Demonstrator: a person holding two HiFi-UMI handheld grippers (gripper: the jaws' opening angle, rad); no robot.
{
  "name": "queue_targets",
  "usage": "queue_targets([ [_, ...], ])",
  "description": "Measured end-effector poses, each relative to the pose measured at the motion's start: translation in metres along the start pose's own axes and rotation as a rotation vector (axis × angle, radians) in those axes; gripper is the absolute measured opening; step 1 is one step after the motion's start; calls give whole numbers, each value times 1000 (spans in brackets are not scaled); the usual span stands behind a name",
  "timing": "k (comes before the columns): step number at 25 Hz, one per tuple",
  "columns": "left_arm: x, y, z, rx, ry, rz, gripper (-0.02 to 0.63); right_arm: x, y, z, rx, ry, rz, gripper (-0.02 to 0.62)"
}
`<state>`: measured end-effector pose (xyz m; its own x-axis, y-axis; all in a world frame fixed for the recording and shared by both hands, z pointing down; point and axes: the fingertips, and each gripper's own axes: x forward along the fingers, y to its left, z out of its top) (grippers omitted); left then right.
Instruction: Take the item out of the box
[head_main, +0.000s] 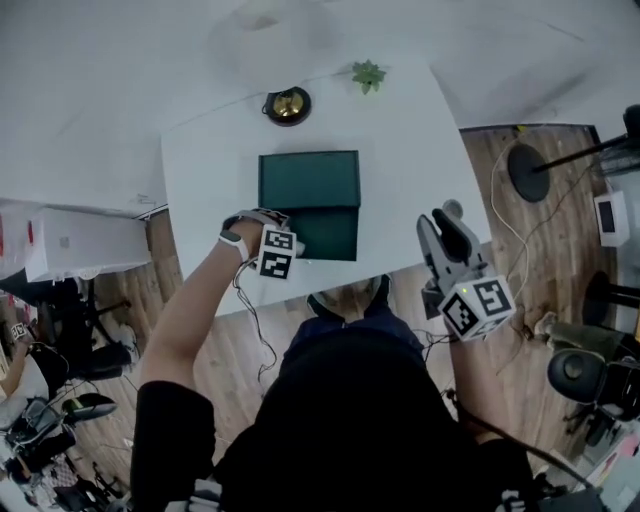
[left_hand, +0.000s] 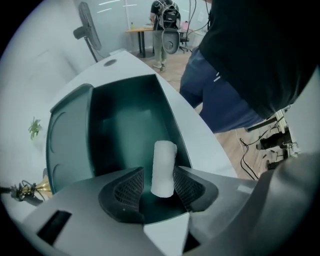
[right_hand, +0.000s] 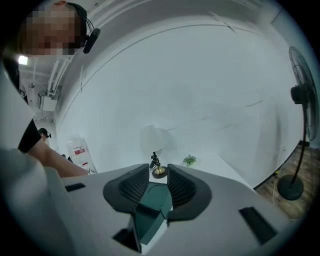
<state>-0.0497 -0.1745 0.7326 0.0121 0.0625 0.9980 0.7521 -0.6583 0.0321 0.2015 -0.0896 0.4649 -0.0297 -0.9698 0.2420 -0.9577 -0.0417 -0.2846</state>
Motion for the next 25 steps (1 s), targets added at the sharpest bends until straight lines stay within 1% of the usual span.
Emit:
queue_targets([
  [3,14,0,-2,35,52,-65,184,-5,-12,5,26,-26,-26,115],
  [6,25,-3,0,72,84,-92,167,-9,-18,6,30,-28,-42,109],
  [8,30,-5,2,69,78,-97,135,-7,-18,5,14,-16,-39,104],
  [11,29,0,3,30,55,-75,130,2,-17,3,-7,1,-16,101],
  [13,23,4,5,-28,25,-47,129,8,-16,2,-10,12,6,100],
  [16,8,9,10,-151,-41,13,129,20,-10,0,-16,30,57,97],
  [21,-26,22,1,-354,-141,192,130,41,13,-2,-46,63,162,92],
  [25,-57,18,-10,-552,-236,321,130,51,39,-2,-65,78,243,91],
])
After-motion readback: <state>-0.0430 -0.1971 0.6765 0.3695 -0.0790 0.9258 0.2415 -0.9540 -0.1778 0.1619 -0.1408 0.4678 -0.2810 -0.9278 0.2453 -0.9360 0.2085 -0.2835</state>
